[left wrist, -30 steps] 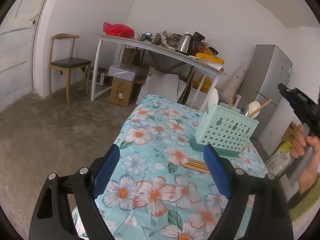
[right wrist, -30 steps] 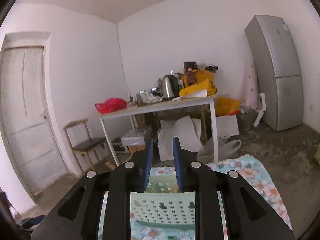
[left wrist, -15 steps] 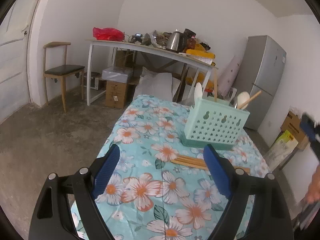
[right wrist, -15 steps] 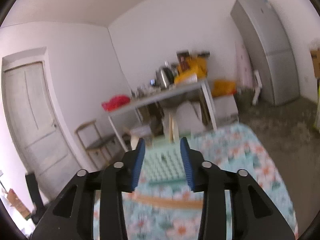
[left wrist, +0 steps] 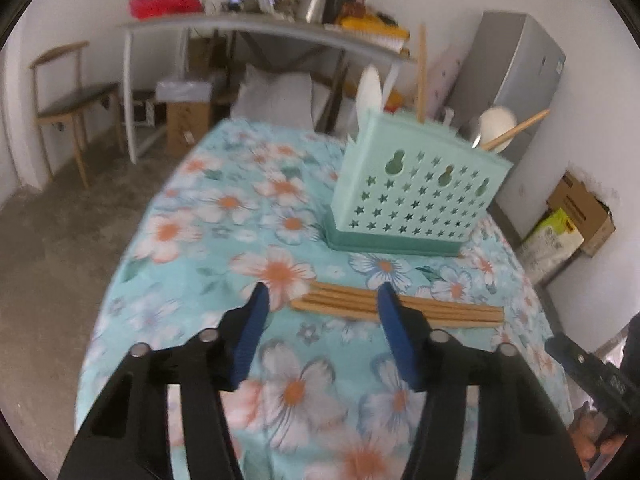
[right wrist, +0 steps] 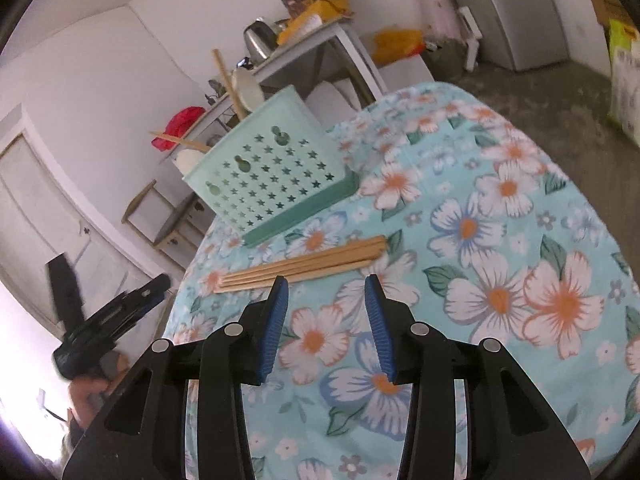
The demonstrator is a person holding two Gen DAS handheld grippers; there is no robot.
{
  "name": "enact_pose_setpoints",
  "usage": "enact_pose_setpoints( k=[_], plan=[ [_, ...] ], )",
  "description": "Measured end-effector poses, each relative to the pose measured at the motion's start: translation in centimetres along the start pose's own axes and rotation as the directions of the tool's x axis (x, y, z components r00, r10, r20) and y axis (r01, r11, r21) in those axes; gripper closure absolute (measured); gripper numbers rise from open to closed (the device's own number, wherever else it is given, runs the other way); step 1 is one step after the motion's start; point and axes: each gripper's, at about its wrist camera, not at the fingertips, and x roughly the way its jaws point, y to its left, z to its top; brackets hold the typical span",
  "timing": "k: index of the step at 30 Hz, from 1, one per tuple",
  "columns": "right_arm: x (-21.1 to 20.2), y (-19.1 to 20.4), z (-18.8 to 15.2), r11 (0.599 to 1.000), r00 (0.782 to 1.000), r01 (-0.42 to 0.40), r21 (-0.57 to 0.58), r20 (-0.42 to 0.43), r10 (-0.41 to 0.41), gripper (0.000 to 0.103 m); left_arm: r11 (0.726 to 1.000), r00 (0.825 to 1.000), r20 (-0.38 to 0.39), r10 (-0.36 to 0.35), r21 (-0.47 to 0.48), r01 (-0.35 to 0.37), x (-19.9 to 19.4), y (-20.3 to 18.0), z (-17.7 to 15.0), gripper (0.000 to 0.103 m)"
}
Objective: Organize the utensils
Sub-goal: 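Move both open tools back over the remaining wooden chopsticks, then lower the left tool onto the chopsticks and grasp one chopstick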
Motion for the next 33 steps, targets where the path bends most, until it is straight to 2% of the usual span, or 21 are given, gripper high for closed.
enact_pose_setpoints(
  k=[4, 5, 8, 9, 11, 14, 20, 26, 30, 33],
  plan=[
    [0.2, -0.9, 0.0, 0.999, 1.0, -0.016, 0.027, -0.006, 0.016, 0.063, 0.996, 0.998, -0.045, 0.042, 0.08, -0.038, 4.1, -1.9, 1.6, 0.064],
    [0.1, -1.1, -0.1, 0.999, 1.0, -0.02, 0.033, -0.007, 0.02, 0.063, 0.993, 0.997, -0.05, 0.055, 0.108, -0.05, 4.9, -2.4, 1.8, 0.069],
    [0.3, -1.6, -0.1, 0.999, 1.0, -0.025, 0.046, -0.012, 0.026, 0.063, 0.976, 0.991, -0.102, 0.085, 0.209, -0.062, 7.9, -4.2, 1.9, 0.074],
    [0.4, -1.7, -0.1, 0.998, 1.0, -0.027, 0.05, -0.015, 0.027, 0.063, 0.963, 0.984, -0.14, 0.113, 0.261, -0.073, 9.2, -4.9, 1.4, 0.078],
    [0.3, -1.9, -0.2, 0.998, 0.999, -0.032, 0.057, -0.016, 0.033, 0.063, 0.946, 0.976, -0.161, 0.144, 0.311, -0.089, 9.9, -5.3, 0.4, 0.08],
    [0.0, -2.0, -0.3, 0.998, 0.999, -0.036, 0.06, -0.014, 0.037, 0.063, 0.93, 0.977, -0.14, 0.159, 0.354, -0.101, 8.7, -5.8, -0.6, 0.081],
    [-0.5, -1.8, -0.7, 0.997, 0.999, -0.042, 0.063, -0.019, 0.043, 0.063, 0.941, 0.98, -0.159, 0.116, 0.333, -0.057, 4.7, -5.0, -3.3, 0.081],
    [-1.5, -1.1, -1.2, 0.997, 0.999, -0.045, 0.056, -0.017, 0.046, 0.063, 0.959, 0.98, -0.177, 0.092, 0.28, -0.039, 2.5, -4.0, -6.2, 0.081],
    [-2.0, -0.7, -1.5, 0.998, 0.999, -0.039, 0.045, -0.018, 0.04, 0.063, 0.955, 0.987, -0.137, 0.088, 0.293, -0.044, 1.0, -3.9, -8.1, 0.081],
    [-2.2, -0.3, -1.8, 0.999, 0.999, -0.034, 0.038, -0.022, 0.035, 0.063, 0.968, 0.992, -0.122, 0.04, 0.252, -0.008, 0.0, -3.3, -8.1, 0.08]
  ],
)
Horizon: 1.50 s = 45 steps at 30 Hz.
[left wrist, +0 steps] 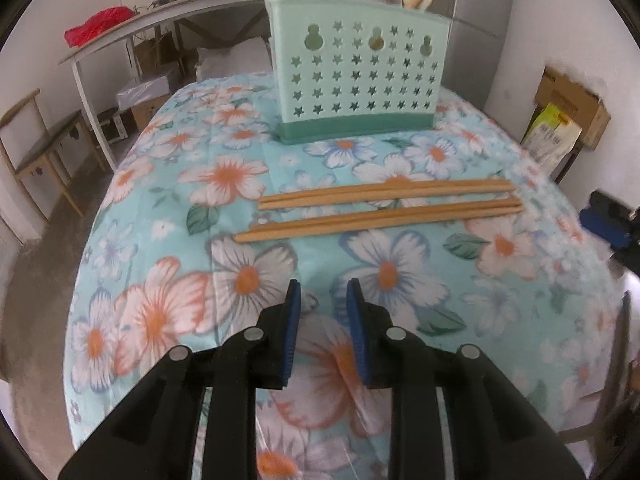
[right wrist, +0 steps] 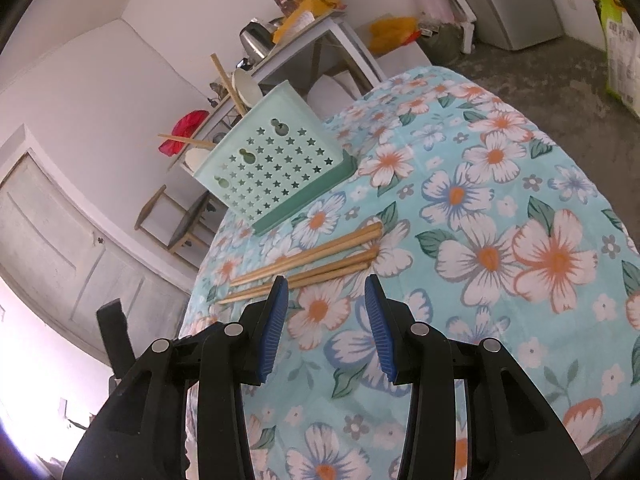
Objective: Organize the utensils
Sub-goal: 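Lower the left tool onto the chopsticks and grasp one chopstick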
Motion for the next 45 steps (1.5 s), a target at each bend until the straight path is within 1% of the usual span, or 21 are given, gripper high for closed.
enact_pose_setpoints(
  k=[2, 4, 6, 7, 9, 10, 13, 14, 16, 18, 21, 22, 24, 29, 32, 35, 37, 40, 43, 44, 45],
  plan=[
    [0.1, 0.3, -0.1, 1.0, 1.0, 0.003, -0.005, -0.008, -0.003, 0.063, 0.997, 0.998, 0.042, -0.044, -0.06, 0.046, -0.7, 0.8, 0.3, 0.08],
    [0.4, 0.6, -0.2, 1.0, 1.0, 0.002, -0.012, -0.017, -0.003, 0.063, 0.986, 0.995, 0.057, -0.087, -0.137, 0.094, -0.7, 1.7, 1.0, 0.08],
    [0.7, 1.0, -0.3, 1.0, 1.0, 0.001, -0.02, -0.025, -0.002, 0.063, 0.946, 0.982, 0.056, -0.18, -0.265, 0.188, 0.1, 3.2, 1.5, 0.08],
    [0.8, 1.1, -0.3, 1.0, 1.0, 0.001, -0.024, -0.027, -0.001, 0.063, 0.918, 0.974, 0.054, -0.222, -0.327, 0.227, 0.6, 3.9, 1.5, 0.08],
    [1.1, 1.4, -0.4, 1.0, 0.999, -0.001, -0.029, -0.032, 0.0, 0.063, 0.829, 0.944, 0.051, -0.325, -0.465, 0.311, 2.5, 5.1, 1.2, 0.081],
    [1.3, 1.5, -0.4, 1.0, 0.999, -0.002, -0.03, -0.035, 0.001, 0.063, 0.799, 0.937, 0.056, -0.344, -0.506, 0.324, 3.2, 5.5, 1.0, 0.081],
    [1.9, 1.6, -0.4, 1.0, 0.999, -0.001, -0.031, -0.046, 0.0, 0.063, 0.707, 0.917, 0.131, -0.376, -0.6, 0.375, 4.1, 6.4, 0.4, 0.081],
    [2.2, 1.6, -0.5, 1.0, 0.999, 0.0, -0.031, -0.053, -0.002, 0.063, 0.653, 0.904, 0.169, -0.392, -0.641, 0.403, 4.3, 6.9, 0.2, 0.081],
    [2.6, 1.5, -0.6, 1.0, 0.998, 0.002, -0.029, -0.063, -0.004, 0.063, 0.572, 0.886, 0.22, -0.408, -0.695, 0.435, 4.6, 7.7, -0.2, 0.081],
    [3.0, 1.4, -0.8, 1.0, 0.997, 0.003, -0.022, -0.072, -0.004, 0.063, 0.504, 0.88, 0.251, -0.403, -0.741, 0.443, 4.9, 8.4, -0.4, 0.083],
    [3.5, 1.4, -0.9, 1.0, 0.997, 0.0, -0.011, -0.08, -0.001, 0.063, 0.456, 0.899, 0.23, -0.373, -0.799, 0.393, 5.5, 8.7, -0.8, 0.098],
    [3.5, 1.4, -0.9, 1.0, 0.997, -0.002, -0.008, -0.081, 0.001, 0.063, 0.439, 0.9, 0.233, -0.369, -0.809, 0.39, 5.6, 8.8, -0.8, 0.099],
    [3.5, 1.6, -1.0, 1.0, 0.997, -0.006, -0.008, -0.082, 0.006, 0.063, 0.424, 0.9, 0.239, -0.365, -0.818, 0.389, 5.5, 8.8, -0.9, 0.1],
    [2.9, 1.5, -0.9, 1.0, 0.997, -0.006, -0.002, -0.07, 0.006, 0.063, 0.428, 0.903, 0.247, -0.351, -0.815, 0.39, 4.4, 9.1, -1.6, 0.103],
    [2.4, 1.5, -0.9, 1.0, 0.998, -0.01, 0.005, -0.062, 0.01, 0.063, 0.42, 0.898, 0.257, -0.357, -0.814, 0.401, 3.9, 9.3, -1.9, 0.103],
    [1.8, 1.7, -1.1, 1.0, 0.998, -0.017, 0.008, -0.057, 0.018, 0.063, 0.383, 0.886, 0.27, -0.377, -0.826, 0.415, 3.9, 10.0, -2.2, 0.103],
    [1.4, 1.9, -1.2, 1.0, 0.998, -0.022, 0.008, -0.052, 0.023, 0.063, 0.368, 0.882, 0.271, -0.385, -0.832, 0.416, 4.0, 10.2, -2.1, 0.101],
    [0.6, 1.9, -1.2, 1.0, 0.999, -0.025, 0.01, -0.037, 0.025, 0.063, 0.343, 0.879, 0.272, -0.392, -0.843, 0.414, 4.5, 10.2, -1.6, 0.094],
    [0.3, 1.6, -1.1, 1.0, 0.999, -0.016, 0.022, -0.031, 0.016, 0.063, 0.322, 0.878, 0.278, -0.389, -0.852, 0.413, 4.8, 10.1, -0.8, 0.079],
    [0.3, 1.5, -1.1, 1.0, 0.999, -0.014, 0.027, -0.03, 0.014, 0.063, 0.315, 0.878, 0.283, -0.385, -0.854, 0.414, 4.9, 10.0, -0.4, 0.072],
    [0.2, 1.4, -1.0, 0.999, 0.999, -0.013, 0.033, -0.03, 0.014, 0.063, 0.314, 0.883, 0.28, -0.376, -0.859, 0.406, 4.9, 10.0, 0.0, 0.067]
  ],
)
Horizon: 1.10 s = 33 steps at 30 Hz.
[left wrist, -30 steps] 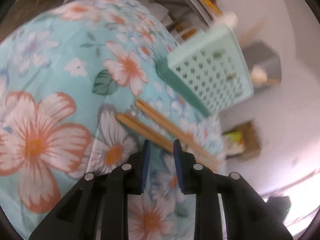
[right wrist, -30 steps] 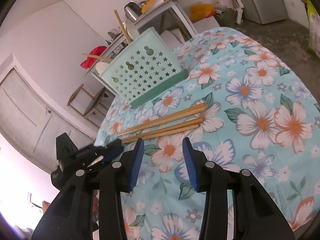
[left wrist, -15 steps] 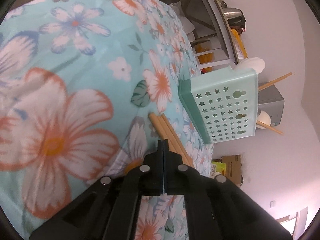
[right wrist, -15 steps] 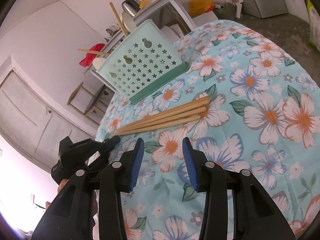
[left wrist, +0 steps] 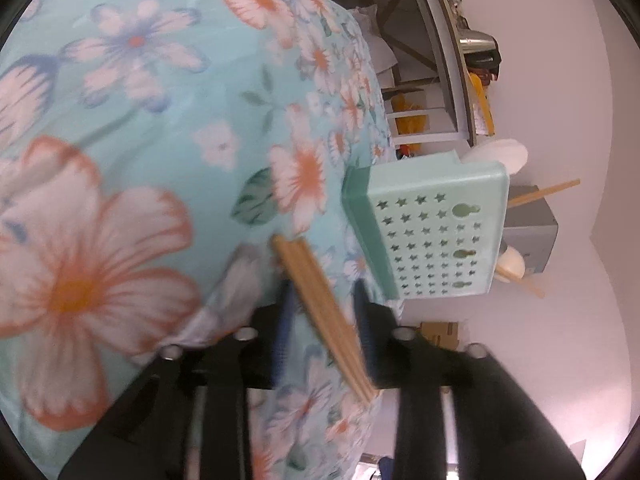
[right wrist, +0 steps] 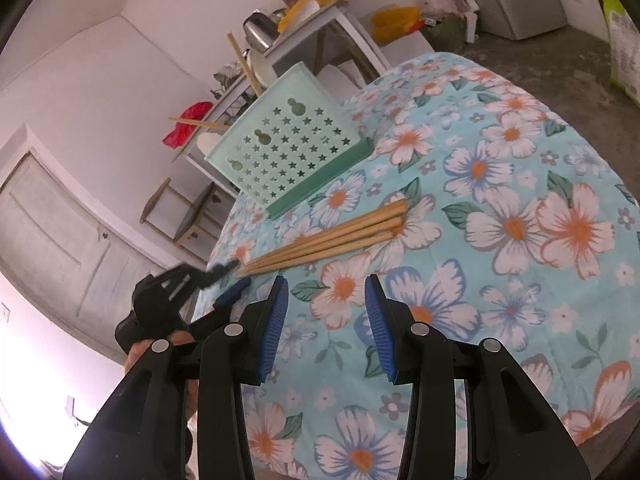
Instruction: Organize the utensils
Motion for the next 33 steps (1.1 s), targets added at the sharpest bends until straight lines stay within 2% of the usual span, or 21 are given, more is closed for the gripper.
enact_pose_setpoints(
  k=[4, 7, 9, 10, 18, 26, 30, 33],
  plan=[
    [-0.2, 0.4, 0.0, 1.0, 1.0, -0.008, -0.004, 0.007, 0.008, 0.063, 0.998, 0.998, 0.03, 0.061, -0.008, -0.06, 0.9, -0.7, 0.4, 0.066],
    [-0.2, 0.7, -0.3, 1.0, 1.0, -0.012, -0.011, 0.005, 0.012, 0.063, 0.995, 0.994, 0.06, 0.093, -0.026, -0.091, 1.3, -0.8, 0.5, 0.073],
    [-0.3, 0.6, -0.5, 1.0, 1.0, -0.009, -0.009, 0.002, 0.009, 0.063, 0.992, 0.991, 0.069, 0.114, -0.056, -0.111, 1.5, -0.2, 0.6, 0.09],
    [-0.3, 0.5, -0.5, 1.0, 1.0, -0.007, -0.008, 0.002, 0.007, 0.063, 0.991, 0.991, 0.071, 0.117, -0.07, -0.112, 1.5, 0.1, 0.7, 0.092],
    [-0.8, 0.3, -0.5, 1.0, 1.0, 0.008, 0.001, 0.008, -0.008, 0.063, 0.995, 0.993, 0.089, 0.073, -0.081, -0.066, 0.0, 0.9, 0.3, 0.094],
    [-1.1, 1.0, -0.8, 1.0, 1.0, -0.014, -0.007, 0.011, 0.014, 0.063, 0.996, 0.996, 0.077, 0.041, -0.085, -0.034, -4.7, 3.2, -1.8, 0.092],
    [-1.0, 1.4, -1.1, 1.0, 1.0, -0.008, -0.015, -0.006, 0.007, 0.063, 0.999, 0.997, 0.073, 0.031, -0.043, -0.028, -6.8, 3.8, -3.1, 0.091],
    [-1.0, 1.5, -1.3, 1.0, 1.0, -0.003, -0.016, -0.007, 0.002, 0.063, 0.998, 0.994, 0.094, 0.048, 0.038, -0.052, -7.9, 3.5, -4.0, 0.091]
  ],
)
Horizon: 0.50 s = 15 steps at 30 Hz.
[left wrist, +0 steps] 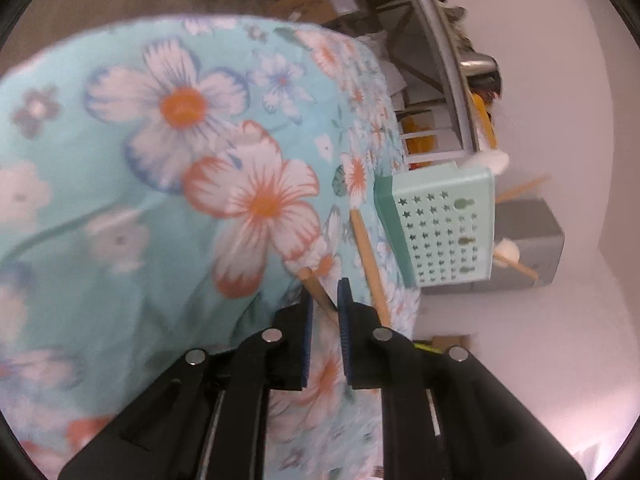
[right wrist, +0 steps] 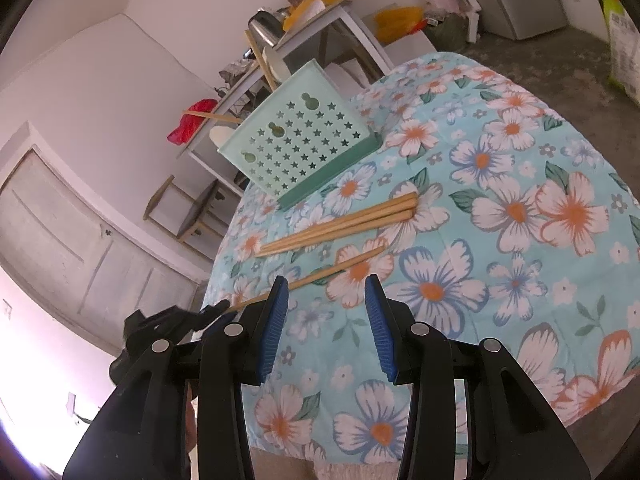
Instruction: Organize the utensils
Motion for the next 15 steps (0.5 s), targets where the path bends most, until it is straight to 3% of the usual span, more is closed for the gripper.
enact_pose_setpoints(
  k=[3, 6, 11, 15],
  plan=[
    [0.1, 0.1, 0.0, 1.0, 1.0, 0.002, 0.005, 0.003, -0.002, 0.063, 0.995, 1.0, 0.004, 0.017, 0.1, -0.017, -0.7, -0.7, -0.8, 0.089],
    [0.2, 0.3, -0.1, 1.0, 1.0, 0.008, -0.004, 0.001, -0.008, 0.063, 0.969, 0.998, 0.032, 0.056, 0.239, -0.062, -1.4, -1.7, -1.6, 0.086],
    [0.4, 0.3, -0.1, 1.0, 1.0, 0.022, -0.015, -0.008, -0.022, 0.063, 0.893, 0.984, 0.13, 0.117, 0.42, -0.162, -3.0, -2.4, -2.7, 0.079],
    [0.7, 0.3, -0.1, 0.999, 1.0, 0.026, -0.022, -0.014, -0.026, 0.063, 0.84, 0.967, 0.212, 0.139, 0.492, -0.229, -4.2, -2.5, -2.9, 0.074]
  ],
)
